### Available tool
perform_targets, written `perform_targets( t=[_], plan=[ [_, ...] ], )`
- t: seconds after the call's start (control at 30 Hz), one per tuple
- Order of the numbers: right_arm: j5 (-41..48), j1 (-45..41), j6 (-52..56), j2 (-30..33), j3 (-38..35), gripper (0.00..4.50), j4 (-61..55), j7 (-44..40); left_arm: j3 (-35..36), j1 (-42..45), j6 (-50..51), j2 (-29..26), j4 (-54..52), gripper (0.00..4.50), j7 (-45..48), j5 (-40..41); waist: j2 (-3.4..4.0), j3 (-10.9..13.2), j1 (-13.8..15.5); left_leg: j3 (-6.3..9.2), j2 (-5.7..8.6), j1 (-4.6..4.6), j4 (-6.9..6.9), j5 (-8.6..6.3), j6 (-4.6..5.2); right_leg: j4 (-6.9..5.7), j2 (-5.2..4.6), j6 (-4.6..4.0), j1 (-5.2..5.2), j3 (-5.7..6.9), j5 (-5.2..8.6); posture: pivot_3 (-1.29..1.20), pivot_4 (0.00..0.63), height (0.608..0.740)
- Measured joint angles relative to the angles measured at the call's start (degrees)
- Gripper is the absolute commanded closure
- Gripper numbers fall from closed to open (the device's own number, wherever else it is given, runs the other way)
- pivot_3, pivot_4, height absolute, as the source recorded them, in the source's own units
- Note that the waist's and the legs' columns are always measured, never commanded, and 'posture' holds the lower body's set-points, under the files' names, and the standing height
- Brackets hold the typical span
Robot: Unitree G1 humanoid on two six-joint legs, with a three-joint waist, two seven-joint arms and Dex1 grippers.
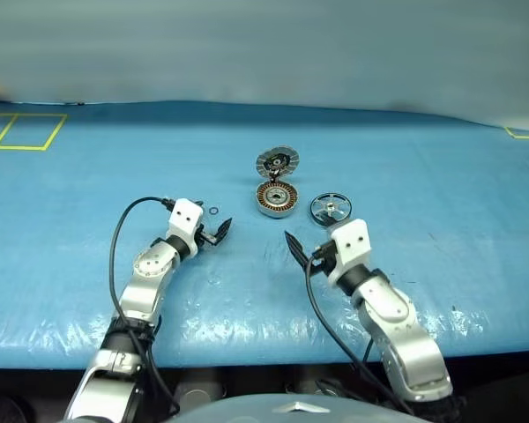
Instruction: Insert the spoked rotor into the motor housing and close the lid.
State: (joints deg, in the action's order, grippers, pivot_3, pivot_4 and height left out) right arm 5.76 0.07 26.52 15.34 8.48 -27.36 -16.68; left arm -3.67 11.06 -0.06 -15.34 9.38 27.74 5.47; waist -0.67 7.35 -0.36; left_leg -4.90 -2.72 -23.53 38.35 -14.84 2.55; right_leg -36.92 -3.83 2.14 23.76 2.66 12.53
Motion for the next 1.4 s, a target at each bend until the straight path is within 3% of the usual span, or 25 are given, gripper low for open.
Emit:
perform_targets(
  t=[0.23, 0.5, 0.77, 1.07, 1.17, 1.37, 1.4],
  plan=[
    [-2.8, -21.4, 13.1, 6.3, 5.2, 0.02, 13.4, -6.5, -1.9, -11.6, -4.2, 1.2, -10.7, 0.01, 2.2, 1.9, 0.05, 0.0, -0.7, -0.15, 0.02, 0.03, 0.02, -0.03, 0.08, -0.01, 0.03, -0.02, 0.04, -0.12, -0.04, 0.0, 0.15, 0.74],
    [-5.6, -38.2, 16.0, 7.5, 14.5, 0.02, 32.2, -17.1, -2.7, -22.4, -8.2, 3.0, -16.4, 0.01, 1.8, 2.7, 0.11, 0.1, -0.4, -0.18, 0.01, -0.02, -0.03, -0.06, 0.13, 0.05, 0.02, -0.01, 0.1, -0.1, -0.04, 0.0, 0.15, 0.74],
    [-7.5, -44.2, 12.9, 4.6, 17.0, 0.02, 43.7, -22.1, -2.5, -26.1, -9.1, 3.9, -17.4, 0.01, -1.0, 2.4, 0.12, 0.1, -0.3, -0.17, 0.01, -0.04, -0.03, -0.06, 0.15, 0.04, 0.0, 0.0, 0.11, -0.08, -0.04, 0.0, 0.15, 0.74],
    [-10.4, -45.0, 10.3, 3.1, 18.7, 0.02, 47.7, -24.9, -2.7, -27.1, -9.7, 3.7, -17.4, 0.01, -1.4, 2.4, 0.16, 0.0, -0.5, -0.18, -0.03, 0.04, -0.02, -0.06, 0.13, 0.0, 0.01, -0.04, 0.05, -0.06, -0.03, 0.0, 0.15, 0.74],
    [-11.4, -46.0, 10.3, 2.7, 18.8, 0.6, 49.5, -25.9, -3.0, -27.1, -10.2, 3.7, -17.4, 0.0, -1.4, 2.4, 0.18, 0.0, -0.6, -0.18, -0.03, 0.13, 0.0, -0.06, 0.13, 0.01, -0.01, -0.04, -0.04, -0.06, -0.03, 0.0, 0.15, 0.74],
    [-13.2, -46.3, 11.8, 2.0, 19.3, 2.57, 49.1, -28.1, -3.5, -27.0, -10.3, 3.7, -17.4, 0.0, -1.6, 2.4, 0.12, -0.3, -0.6, -0.17, -0.04, 0.22, -0.1, -0.07, 0.13, 0.02, -0.03, -0.11, -0.07, -0.04, 0.02, 0.0, 0.15, 0.74],
    [-13.2, -46.0, 12.7, 1.5, 19.3, 2.7, 48.8, -28.4, -3.5, -27.1, -10.4, 3.7, -17.4, 0.0, -1.7, 2.4, 0.09, -0.3, -0.7, -0.19, -0.06, 0.32, -0.13, -0.07, 0.13, 0.02, -0.03, -0.14, -0.13, -0.04, 0.04, 0.0, 0.15, 0.74]
  ],
)
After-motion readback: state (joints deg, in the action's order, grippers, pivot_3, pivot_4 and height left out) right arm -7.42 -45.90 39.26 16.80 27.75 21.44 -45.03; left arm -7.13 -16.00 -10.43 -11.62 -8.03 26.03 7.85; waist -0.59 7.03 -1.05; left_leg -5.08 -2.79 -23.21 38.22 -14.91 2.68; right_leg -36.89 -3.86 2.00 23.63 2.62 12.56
